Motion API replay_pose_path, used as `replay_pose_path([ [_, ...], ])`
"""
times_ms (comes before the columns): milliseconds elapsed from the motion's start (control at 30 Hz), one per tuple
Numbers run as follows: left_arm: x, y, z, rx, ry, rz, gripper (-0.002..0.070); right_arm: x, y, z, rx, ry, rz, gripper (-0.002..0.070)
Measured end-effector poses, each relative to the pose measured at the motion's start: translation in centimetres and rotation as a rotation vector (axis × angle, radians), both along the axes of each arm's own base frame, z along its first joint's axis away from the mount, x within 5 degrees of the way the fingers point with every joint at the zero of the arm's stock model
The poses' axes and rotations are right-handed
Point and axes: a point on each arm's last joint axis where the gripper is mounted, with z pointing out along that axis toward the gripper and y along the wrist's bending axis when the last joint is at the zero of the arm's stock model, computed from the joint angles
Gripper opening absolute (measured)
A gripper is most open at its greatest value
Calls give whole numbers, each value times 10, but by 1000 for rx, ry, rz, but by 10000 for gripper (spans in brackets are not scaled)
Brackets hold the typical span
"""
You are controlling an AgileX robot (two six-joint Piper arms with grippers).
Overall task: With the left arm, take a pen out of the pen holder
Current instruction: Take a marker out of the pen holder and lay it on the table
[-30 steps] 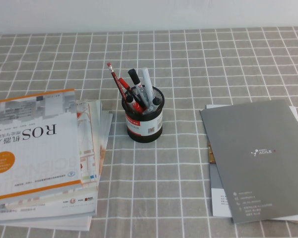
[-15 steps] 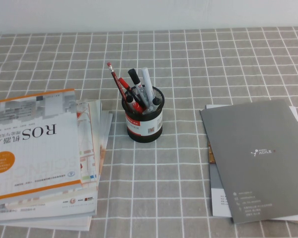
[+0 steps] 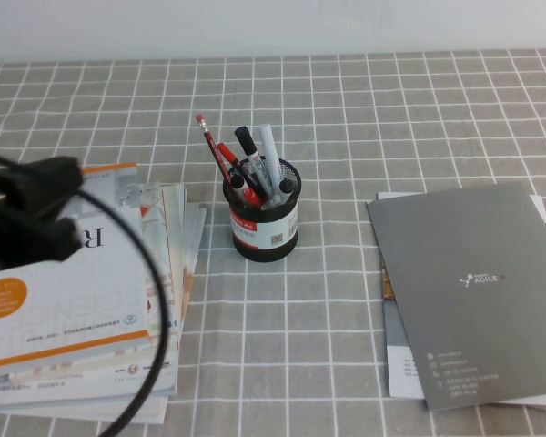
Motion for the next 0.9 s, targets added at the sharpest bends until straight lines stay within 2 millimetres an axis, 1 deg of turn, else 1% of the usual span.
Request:
replay_pose_path([
  [67, 15, -9, -9, 4, 21, -11, -4, 0, 0, 0, 0, 0, 0, -13],
  [200, 45, -31, -28, 85, 52, -51, -4, 0, 0, 0, 0, 0, 0, -13],
  [367, 81, -52, -39, 137, 92, -91, -2, 0, 0, 0, 0, 0, 0, -13],
  [467, 104, -61, -44, 127, 123, -96, 28, 0, 0, 0, 0, 0, 0, -13],
  [500, 110, -64, -43, 121, 124, -105, 46, 0, 0, 0, 0, 0, 0, -13],
  [567, 124, -72, -45, 110, 136, -137, 109, 0, 0, 0, 0, 0, 0, -13],
  [667, 142, -83, -50, 96, 154, -174, 243, 0, 0, 0, 0, 0, 0, -13],
  [733, 154, -87, -54, 68, 173, -168, 330, 0, 0, 0, 0, 0, 0, -13],
  [800, 163, -89, -59, 36, 194, -134, 379, 0, 0, 0, 0, 0, 0, -13],
  [900, 175, -88, -66, 25, 216, -70, 408, 0, 0, 0, 0, 0, 0, -13],
])
